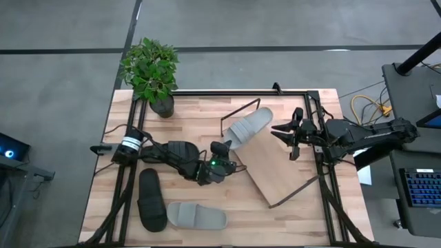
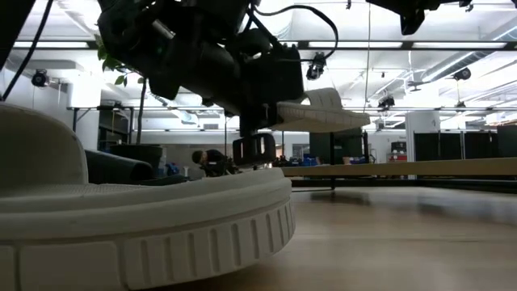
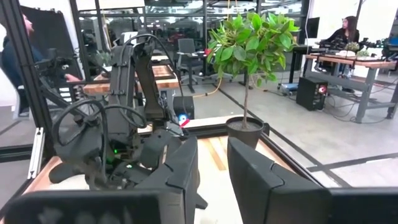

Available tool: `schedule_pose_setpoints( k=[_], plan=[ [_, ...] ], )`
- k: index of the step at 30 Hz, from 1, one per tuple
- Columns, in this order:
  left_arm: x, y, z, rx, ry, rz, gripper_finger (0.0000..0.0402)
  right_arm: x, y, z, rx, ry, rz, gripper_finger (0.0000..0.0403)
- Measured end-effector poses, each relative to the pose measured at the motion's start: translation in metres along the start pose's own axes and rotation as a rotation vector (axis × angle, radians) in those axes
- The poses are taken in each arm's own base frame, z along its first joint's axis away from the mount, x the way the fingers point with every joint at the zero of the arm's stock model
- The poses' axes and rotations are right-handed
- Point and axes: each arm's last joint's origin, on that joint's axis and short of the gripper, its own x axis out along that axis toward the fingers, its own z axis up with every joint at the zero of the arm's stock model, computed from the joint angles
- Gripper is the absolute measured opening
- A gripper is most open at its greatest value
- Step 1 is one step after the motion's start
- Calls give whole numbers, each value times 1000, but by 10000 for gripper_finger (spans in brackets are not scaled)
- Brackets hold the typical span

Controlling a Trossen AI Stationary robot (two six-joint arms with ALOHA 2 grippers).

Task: Pick and place slides into the shelf
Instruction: Put the top gray slide on the shelf

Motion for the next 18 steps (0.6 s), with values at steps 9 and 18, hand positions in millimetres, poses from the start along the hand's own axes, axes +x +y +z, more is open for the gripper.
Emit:
schedule_pose_setpoints(
  k=[9,18],
  plan=[
    [6,-4,-4,29,4,-10,15,0,0,0,-2,0,0,79],
    [7,-7,-7,81,18,-24,15,0,0,0,0,0,0,80]
  ],
)
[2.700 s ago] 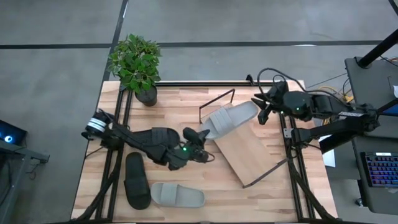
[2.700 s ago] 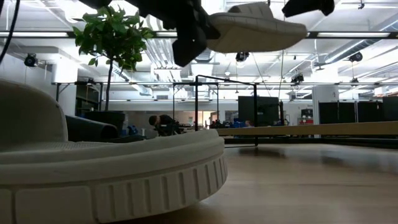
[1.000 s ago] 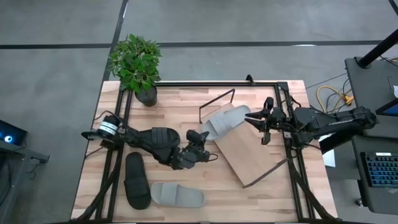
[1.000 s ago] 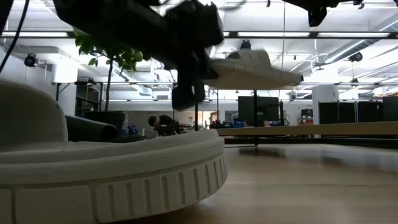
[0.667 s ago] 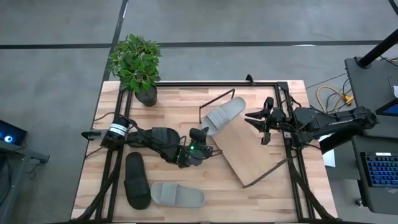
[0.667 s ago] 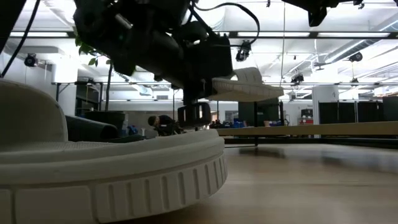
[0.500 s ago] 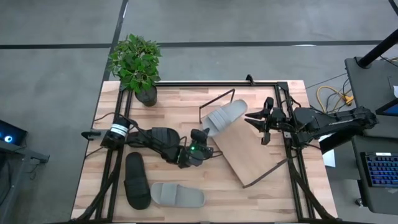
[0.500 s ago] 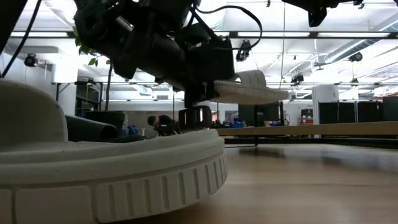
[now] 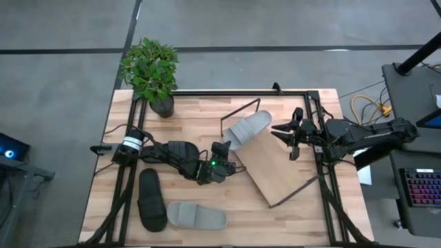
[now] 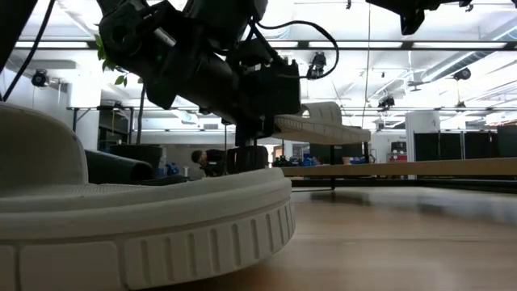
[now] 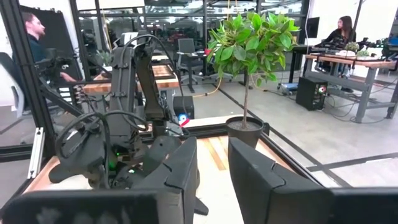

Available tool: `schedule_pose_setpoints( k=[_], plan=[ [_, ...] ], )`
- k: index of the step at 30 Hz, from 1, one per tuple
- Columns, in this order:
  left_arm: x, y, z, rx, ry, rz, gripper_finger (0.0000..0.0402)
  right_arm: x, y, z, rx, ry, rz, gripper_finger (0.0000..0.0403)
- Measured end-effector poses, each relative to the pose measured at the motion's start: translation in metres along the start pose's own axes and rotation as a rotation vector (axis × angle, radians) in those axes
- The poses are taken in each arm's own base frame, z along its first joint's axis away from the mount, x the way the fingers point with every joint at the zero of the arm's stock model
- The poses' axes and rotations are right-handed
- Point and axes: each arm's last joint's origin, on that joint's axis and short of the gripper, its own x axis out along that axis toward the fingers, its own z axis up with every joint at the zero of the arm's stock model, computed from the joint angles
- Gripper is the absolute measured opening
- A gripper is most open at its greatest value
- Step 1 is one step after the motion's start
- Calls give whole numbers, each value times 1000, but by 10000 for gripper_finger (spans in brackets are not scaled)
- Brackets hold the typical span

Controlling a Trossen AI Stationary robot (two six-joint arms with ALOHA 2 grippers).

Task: Pick and place slides into the shelf
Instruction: Put the top gray slide on the shelf

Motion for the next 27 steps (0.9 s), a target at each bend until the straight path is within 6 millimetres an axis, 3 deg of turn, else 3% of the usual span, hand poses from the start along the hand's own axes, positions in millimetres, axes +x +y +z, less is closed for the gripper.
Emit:
schedule_pose_setpoints(
  k=[27],
  plan=[
    [13,-16,-21,34,25,-51,15,0,0,-2,-1,5,1,73]
  ],
)
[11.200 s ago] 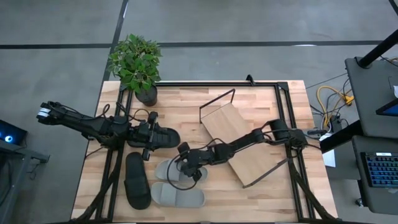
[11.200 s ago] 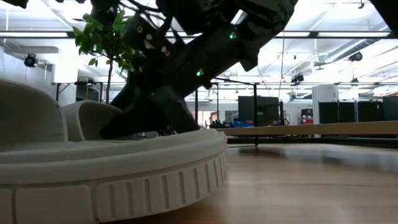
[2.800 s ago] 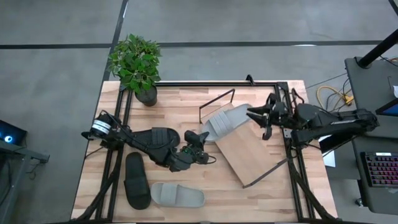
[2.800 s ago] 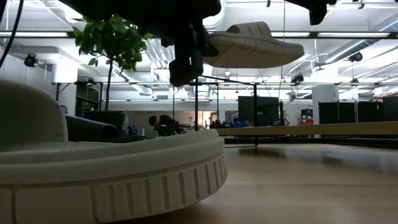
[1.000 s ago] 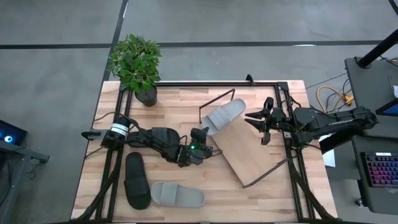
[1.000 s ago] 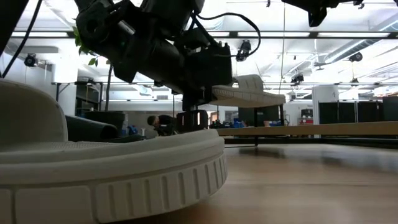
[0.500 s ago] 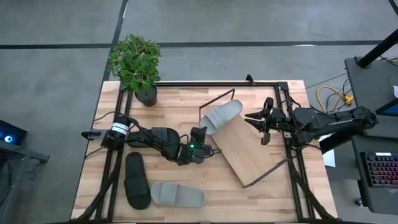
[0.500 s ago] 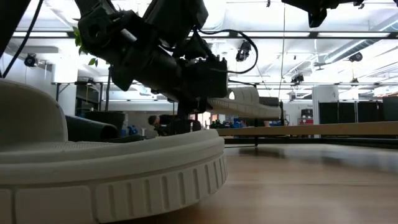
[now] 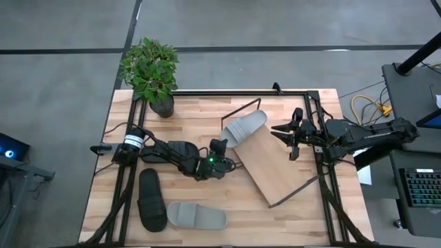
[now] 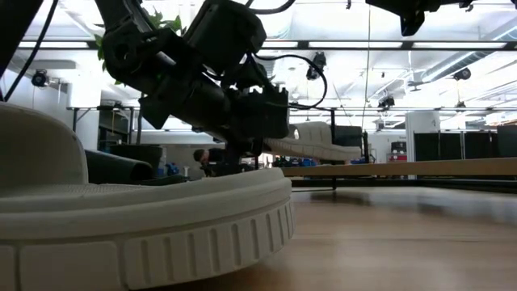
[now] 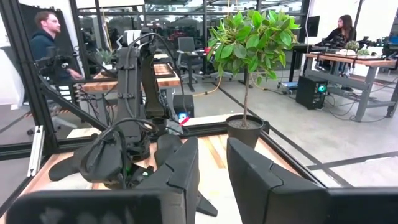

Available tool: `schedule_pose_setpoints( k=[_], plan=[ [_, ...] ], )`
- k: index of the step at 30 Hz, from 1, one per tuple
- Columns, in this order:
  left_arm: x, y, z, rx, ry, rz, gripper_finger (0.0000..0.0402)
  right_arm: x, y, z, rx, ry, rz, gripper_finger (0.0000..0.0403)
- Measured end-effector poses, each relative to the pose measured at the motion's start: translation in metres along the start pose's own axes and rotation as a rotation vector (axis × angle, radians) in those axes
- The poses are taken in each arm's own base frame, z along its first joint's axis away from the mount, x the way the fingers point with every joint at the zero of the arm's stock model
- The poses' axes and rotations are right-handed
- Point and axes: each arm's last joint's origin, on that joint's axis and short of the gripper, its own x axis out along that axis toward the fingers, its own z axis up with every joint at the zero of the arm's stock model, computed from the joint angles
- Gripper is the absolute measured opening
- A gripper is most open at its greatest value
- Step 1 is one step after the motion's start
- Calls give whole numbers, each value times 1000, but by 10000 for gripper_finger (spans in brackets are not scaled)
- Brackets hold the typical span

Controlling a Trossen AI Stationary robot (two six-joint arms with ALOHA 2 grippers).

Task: Pick and place slides into the shelf
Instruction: Put the top gray slide on the shelf

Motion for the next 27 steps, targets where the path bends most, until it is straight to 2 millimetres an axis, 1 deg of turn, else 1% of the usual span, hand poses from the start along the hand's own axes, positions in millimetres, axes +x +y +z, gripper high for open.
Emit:
schedule_pose_setpoints(
  k=[7,10,18,25,27],
  plan=[
    [2,-1,-1,-16,-6,-10,15,0,0,0,0,0,0,69],
    [2,-3,-2,-27,-36,-38,15,0,0,0,0,0,0,72],
    [5,-6,-6,-36,-30,-49,15,0,0,0,0,0,0,82],
    [6,-5,-7,-37,-27,-49,15,0,0,0,0,0,0,72],
    [6,-5,-7,-37,-28,-50,20,0,0,0,-1,0,0,70]
  ],
)
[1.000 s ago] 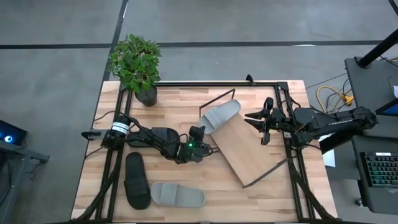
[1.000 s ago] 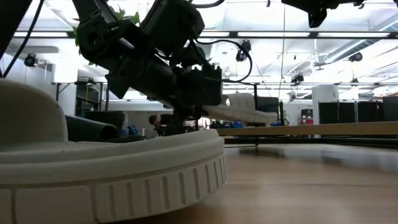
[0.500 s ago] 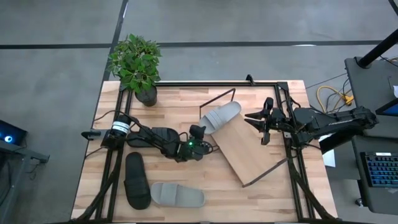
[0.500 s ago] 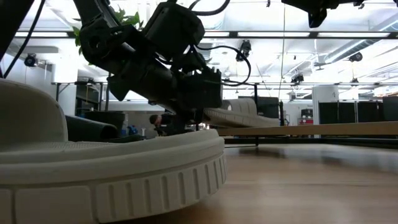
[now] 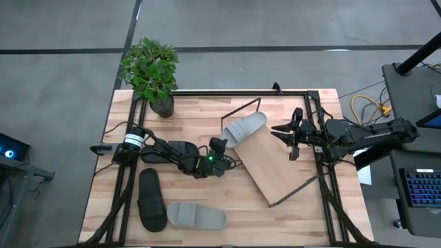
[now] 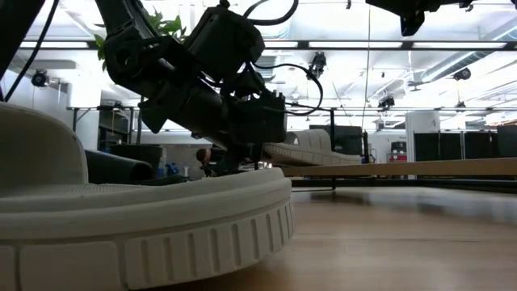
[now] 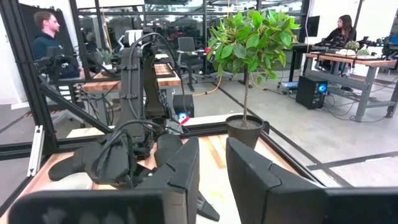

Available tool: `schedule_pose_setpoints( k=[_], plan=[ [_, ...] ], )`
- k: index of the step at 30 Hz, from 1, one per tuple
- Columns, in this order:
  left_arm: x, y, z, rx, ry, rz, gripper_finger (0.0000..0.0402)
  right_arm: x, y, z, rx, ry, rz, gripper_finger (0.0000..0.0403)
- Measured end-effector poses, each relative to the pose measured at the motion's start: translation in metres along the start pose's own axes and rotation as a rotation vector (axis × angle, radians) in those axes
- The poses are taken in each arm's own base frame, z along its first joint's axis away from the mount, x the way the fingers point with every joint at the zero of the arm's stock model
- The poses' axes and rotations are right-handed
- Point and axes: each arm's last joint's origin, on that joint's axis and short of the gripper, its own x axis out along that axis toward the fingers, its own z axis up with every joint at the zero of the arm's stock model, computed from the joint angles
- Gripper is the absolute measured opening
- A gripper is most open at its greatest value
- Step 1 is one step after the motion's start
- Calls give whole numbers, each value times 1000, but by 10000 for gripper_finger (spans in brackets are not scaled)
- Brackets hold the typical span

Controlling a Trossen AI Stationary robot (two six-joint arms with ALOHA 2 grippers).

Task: Pick and place slides into the shelf
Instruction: Put the top gray slide on the shelf

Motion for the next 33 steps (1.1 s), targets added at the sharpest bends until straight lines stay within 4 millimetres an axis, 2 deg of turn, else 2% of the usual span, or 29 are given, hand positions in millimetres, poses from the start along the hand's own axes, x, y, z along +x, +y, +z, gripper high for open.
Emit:
schedule_pose_setpoints(
  k=[9,18,33],
  plan=[
    [0,-1,0,8,-17,-20,111,0,0,0,0,0,0,74],
    [0,-2,-2,17,-9,-39,180,0,0,-1,-2,7,0,84],
    [-7,1,-5,68,-15,-90,192,0,0,-3,-8,24,0,77]
  ],
)
